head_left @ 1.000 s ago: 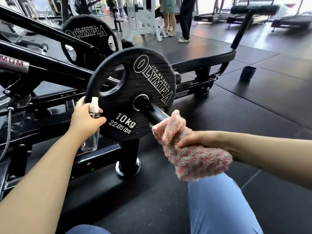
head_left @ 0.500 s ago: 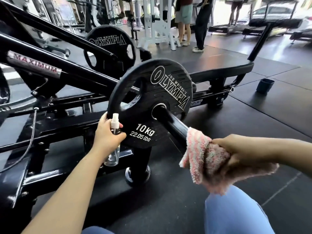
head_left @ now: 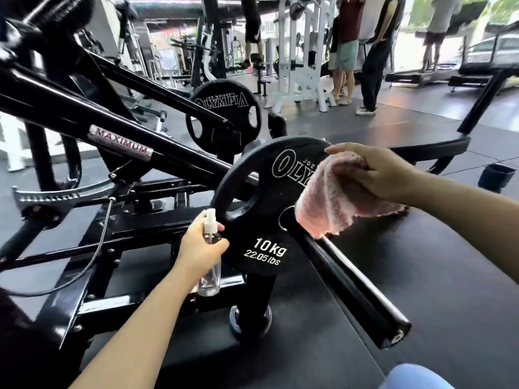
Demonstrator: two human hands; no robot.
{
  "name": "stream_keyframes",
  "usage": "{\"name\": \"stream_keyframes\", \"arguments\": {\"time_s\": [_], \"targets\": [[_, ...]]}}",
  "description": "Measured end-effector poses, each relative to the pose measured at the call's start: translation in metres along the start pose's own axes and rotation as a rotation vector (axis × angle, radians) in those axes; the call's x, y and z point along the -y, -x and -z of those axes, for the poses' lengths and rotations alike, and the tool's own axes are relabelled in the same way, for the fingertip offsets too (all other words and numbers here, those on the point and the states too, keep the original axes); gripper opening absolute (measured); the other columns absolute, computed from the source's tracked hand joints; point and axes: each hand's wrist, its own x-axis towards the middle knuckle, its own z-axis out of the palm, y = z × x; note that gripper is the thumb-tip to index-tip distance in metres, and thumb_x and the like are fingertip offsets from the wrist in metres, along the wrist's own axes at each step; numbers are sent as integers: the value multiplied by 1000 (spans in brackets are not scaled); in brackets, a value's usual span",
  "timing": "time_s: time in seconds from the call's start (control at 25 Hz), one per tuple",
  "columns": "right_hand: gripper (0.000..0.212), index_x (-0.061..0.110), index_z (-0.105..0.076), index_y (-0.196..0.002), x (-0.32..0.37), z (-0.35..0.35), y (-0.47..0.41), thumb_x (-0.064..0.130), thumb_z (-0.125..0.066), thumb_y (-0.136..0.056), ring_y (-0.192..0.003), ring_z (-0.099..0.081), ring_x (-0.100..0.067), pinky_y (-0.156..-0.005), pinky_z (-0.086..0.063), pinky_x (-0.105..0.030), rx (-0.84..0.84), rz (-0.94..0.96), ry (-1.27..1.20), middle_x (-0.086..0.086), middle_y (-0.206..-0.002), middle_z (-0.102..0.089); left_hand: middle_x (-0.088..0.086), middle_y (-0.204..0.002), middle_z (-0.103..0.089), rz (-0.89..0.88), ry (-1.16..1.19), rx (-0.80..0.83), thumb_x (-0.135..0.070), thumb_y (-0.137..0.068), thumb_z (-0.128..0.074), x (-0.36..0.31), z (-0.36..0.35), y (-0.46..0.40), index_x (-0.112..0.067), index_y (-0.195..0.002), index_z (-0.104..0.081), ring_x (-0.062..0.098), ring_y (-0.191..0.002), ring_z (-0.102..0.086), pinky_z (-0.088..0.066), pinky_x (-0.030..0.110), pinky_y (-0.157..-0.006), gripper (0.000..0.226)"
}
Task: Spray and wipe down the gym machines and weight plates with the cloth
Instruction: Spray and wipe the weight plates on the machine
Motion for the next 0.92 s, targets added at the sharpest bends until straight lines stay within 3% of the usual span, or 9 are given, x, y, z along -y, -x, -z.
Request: {"name": "stream_keyframes", "arguments": {"time_s": [0.12,0.24,0.36,0.48,0.56,0.68,0.8,0.88,0.92], "targets": [[55,31,-42,-139,30,10,-37,44,-56,-87,-97,-59,-24,-87,-48,-36,-44,131,160,-5,-117,-60,-5,-67,-49,-70,12,-52,0,-77,-60,-24,9,-12,-25,-85,-57,10,-60,-47,-40,19,-57,26],[93,27,-33,-145,57,17,-68,82,-35,-70,-109,-56,-37,-94,-46,-48,-157,330,371,-16,-134,-52,-16,-73,-46,-143,48,-100,0,-79,-61,-50,15,-27,-19,-92,-59,0,-64,-46,-39,4,-55,23],[97,37,-15,-149,56,-13,-81,85,-26,-66,-142,-14,-38,-113,-16,-58,77,184,817,-12,-157,-12,-12,-79,-52,-175,104,-175,-2,-78,-63,-61,13,-43,-17,-94,-58,5,-71,-50,-42,19,-68,22],[89,34,-13,-149,45,-49,-81,79,-35,-76,-145,3,-33,-113,0,-62,156,67,784,-11,-159,4,-8,-76,-54,-193,48,-214,-5,-77,-66,-63,8,-52,-16,-90,-56,10,-69,-49,-39,17,-65,19],[89,30,-12,-149,45,-62,-89,69,-50,-79,-144,-8,-31,-113,-3,-60,129,114,810,-11,-158,-4,-9,-74,-54,-199,9,-187,-6,-76,-67,-61,5,-54,-16,-90,-56,6,-66,-48,-36,9,-57,20],[72,24,-25,-143,57,-79,-106,40,-62,-83,-128,-36,-31,-110,-19,-58,83,237,924,-8,-141,-37,-7,-80,-58,-158,93,-143,-8,-77,-69,-52,6,-56,-22,-90,-55,6,-70,-53,-41,13,-63,24],[42,19,-50,-120,69,-101,-120,20,-59,-79,-104,-56,-30,-86,-42,-44,28,451,1041,-4,-113,-60,-6,-82,-60,-126,150,-121,-9,-78,-71,-43,7,-55,-24,-91,-55,8,-74,-56,-44,19,-69,25],[25,17,-61,-98,76,-106,-128,16,-64,-73,-86,-64,-28,-65,-45,-32,-82,510,1048,-2,-93,-68,-4,-85,-62,-112,201,-88,-10,-78,-71,-37,8,-56,-21,-96,-57,10,-78,-58,-46,21,-72,26],[22,17,-60,-97,79,-106,-131,16,-61,-75,-88,-65,-28,-64,-43,-31,-50,491,1026,-2,-95,-68,-4,-87,-62,-95,224,-73,-11,-79,-72,-32,9,-57,-21,-97,-57,11,-80,-58,-46,22,-74,26]]}}
